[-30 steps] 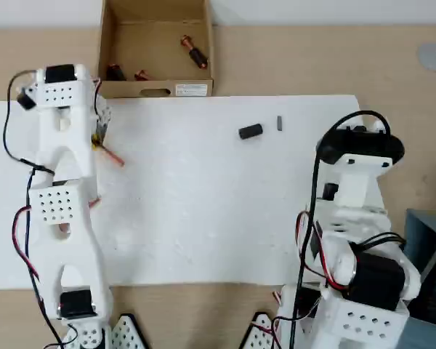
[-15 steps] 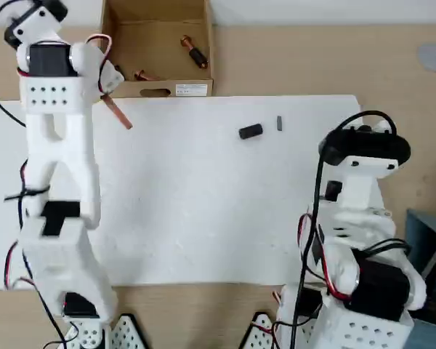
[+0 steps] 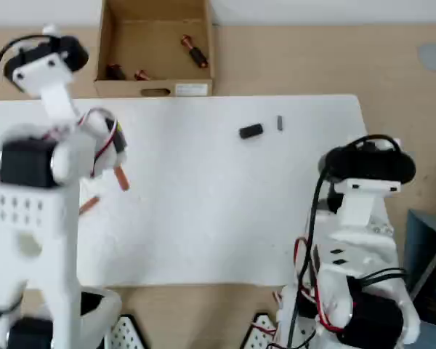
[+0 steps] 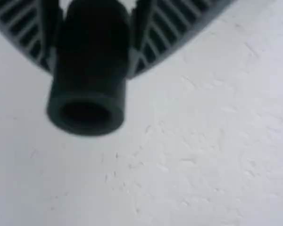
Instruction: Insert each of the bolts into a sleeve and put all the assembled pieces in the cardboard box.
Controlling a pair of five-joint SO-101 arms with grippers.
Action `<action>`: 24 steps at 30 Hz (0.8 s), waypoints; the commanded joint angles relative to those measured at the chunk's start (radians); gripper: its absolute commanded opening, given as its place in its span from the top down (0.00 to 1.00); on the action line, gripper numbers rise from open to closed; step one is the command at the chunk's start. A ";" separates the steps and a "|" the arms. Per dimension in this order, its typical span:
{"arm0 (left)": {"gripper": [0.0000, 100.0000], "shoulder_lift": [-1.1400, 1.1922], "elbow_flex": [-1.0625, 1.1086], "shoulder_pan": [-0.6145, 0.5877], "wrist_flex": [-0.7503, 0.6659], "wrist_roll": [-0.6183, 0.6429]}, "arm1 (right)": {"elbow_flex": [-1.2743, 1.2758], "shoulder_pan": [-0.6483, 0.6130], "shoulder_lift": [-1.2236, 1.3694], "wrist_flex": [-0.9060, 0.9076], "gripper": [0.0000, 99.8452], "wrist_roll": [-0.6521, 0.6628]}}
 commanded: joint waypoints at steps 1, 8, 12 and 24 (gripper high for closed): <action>1.00 -0.183 0.204 0.008 -0.103 -0.009 | 0.082 0.001 -0.091 -0.072 0.99 0.000; 1.00 -0.473 0.560 0.009 -0.311 -0.009 | 0.308 0.001 -0.292 -0.203 0.99 0.084; 1.00 -0.622 0.726 0.009 -0.410 -0.008 | 0.395 -0.008 -0.378 -0.241 0.99 0.097; 1.00 -1.135 1.203 0.011 -0.692 -0.008 | 0.582 -0.328 -0.545 -0.368 0.99 0.091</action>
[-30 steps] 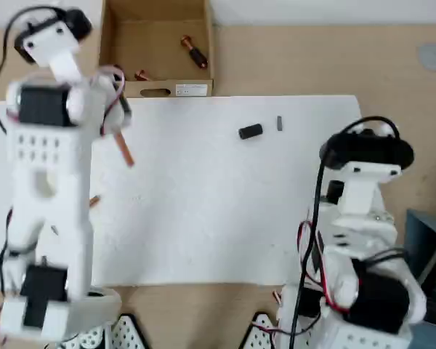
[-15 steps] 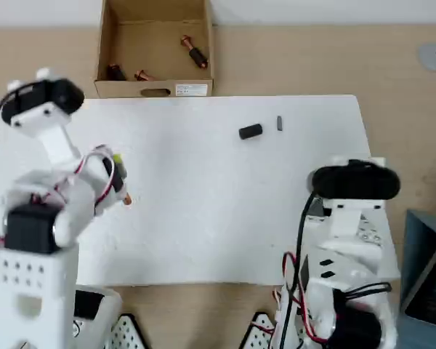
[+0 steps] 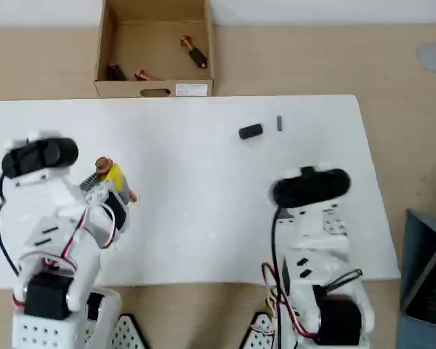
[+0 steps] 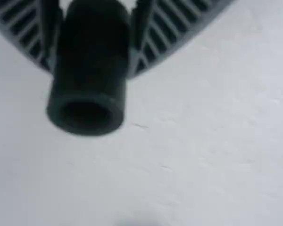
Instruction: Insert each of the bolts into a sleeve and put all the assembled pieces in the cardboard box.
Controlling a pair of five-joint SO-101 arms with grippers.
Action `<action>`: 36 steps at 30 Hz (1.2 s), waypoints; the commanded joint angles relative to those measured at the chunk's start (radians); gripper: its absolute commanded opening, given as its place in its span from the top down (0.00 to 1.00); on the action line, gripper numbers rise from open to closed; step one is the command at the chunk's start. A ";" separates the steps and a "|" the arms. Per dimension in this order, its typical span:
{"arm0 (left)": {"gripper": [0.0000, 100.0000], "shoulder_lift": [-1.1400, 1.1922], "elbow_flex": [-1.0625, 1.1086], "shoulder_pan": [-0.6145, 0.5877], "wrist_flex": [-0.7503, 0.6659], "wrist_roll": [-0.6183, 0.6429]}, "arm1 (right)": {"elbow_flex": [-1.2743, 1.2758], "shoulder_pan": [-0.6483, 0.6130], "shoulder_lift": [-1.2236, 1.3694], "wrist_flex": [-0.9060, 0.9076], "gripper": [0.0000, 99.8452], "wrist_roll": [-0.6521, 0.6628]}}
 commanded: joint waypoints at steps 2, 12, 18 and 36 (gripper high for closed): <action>1.00 -0.206 0.120 0.009 -0.083 -0.008 | 0.045 -0.128 -0.108 -0.110 0.99 0.002; 1.00 -0.260 0.080 0.161 -0.120 0.066 | 0.171 -0.463 -0.108 -0.245 0.99 0.002; 1.00 -0.260 0.038 0.212 -0.176 0.140 | 0.205 -0.578 -0.108 -0.313 0.99 0.005; 1.00 -0.259 0.011 0.351 -0.183 0.258 | 0.211 -0.688 -0.107 -0.379 0.99 0.009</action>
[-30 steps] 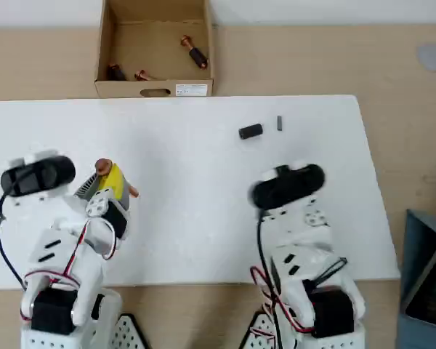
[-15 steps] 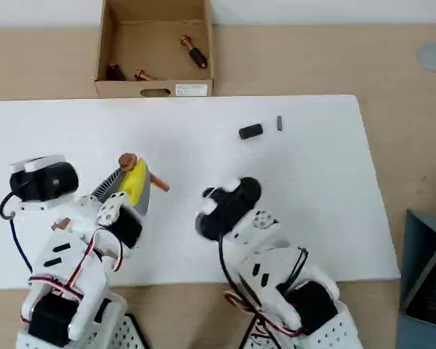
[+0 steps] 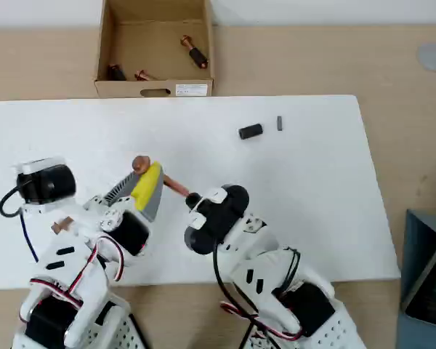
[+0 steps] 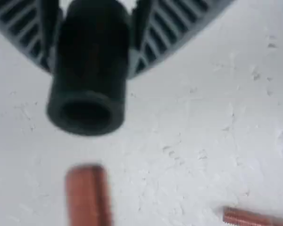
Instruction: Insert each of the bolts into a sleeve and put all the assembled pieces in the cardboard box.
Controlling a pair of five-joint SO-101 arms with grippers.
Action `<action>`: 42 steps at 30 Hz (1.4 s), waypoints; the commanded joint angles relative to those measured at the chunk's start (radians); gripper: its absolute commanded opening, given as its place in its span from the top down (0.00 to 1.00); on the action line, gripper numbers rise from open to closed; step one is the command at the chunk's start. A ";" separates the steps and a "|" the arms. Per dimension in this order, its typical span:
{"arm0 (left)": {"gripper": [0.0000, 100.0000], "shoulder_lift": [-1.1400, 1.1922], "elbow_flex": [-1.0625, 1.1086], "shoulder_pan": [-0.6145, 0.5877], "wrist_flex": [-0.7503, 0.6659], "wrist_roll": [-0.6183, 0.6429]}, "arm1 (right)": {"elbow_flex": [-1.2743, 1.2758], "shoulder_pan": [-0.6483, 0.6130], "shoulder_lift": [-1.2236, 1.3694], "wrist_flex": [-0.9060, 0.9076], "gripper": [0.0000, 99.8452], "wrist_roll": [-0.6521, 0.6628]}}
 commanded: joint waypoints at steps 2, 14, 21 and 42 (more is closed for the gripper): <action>1.00 -0.012 -0.057 0.029 0.014 0.002 | -0.007 -0.015 -0.107 -0.031 0.99 0.011; 1.00 -0.012 -0.020 0.060 0.037 -0.041 | -0.015 -0.015 -0.108 -0.031 0.99 0.080; 1.00 -0.013 0.014 0.058 -0.003 -0.043 | -0.030 -0.015 -0.108 -0.031 0.99 0.080; 1.00 -0.013 0.057 0.160 0.061 -0.137 | -0.047 -0.016 -0.108 -0.031 0.99 0.130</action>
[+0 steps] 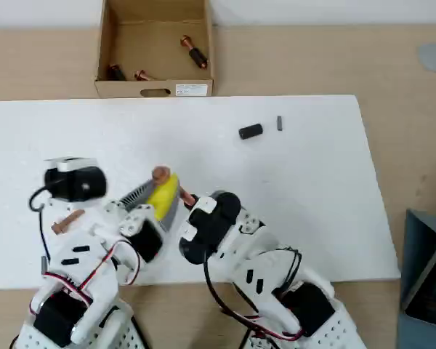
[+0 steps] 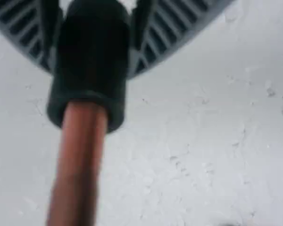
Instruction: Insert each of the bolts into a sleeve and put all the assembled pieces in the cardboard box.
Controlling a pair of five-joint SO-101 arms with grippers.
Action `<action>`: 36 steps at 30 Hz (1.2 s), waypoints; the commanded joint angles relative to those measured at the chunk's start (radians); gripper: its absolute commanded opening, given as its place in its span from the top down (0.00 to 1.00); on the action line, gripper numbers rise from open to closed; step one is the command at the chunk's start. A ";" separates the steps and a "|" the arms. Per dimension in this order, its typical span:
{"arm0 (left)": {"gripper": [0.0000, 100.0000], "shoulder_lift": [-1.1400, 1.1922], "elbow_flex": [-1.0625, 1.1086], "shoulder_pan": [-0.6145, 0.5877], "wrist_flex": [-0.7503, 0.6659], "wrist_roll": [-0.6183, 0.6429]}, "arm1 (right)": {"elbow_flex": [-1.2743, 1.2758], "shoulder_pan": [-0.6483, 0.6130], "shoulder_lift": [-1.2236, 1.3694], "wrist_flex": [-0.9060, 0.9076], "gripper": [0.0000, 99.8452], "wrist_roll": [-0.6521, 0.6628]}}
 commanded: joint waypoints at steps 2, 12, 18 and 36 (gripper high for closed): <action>1.00 -0.007 -0.014 0.069 0.061 -0.035 | -0.047 -0.013 -0.108 -0.031 0.99 0.009; 1.00 -0.007 0.000 0.149 0.150 -0.040 | -0.047 -0.013 -0.108 -0.031 0.99 0.009; 0.98 -0.007 0.011 0.146 0.213 -0.040 | -0.047 -0.013 -0.108 -0.031 0.99 0.009; 0.82 -0.004 -0.109 0.035 0.333 -0.038 | -0.045 -0.013 -0.108 -0.031 0.99 0.009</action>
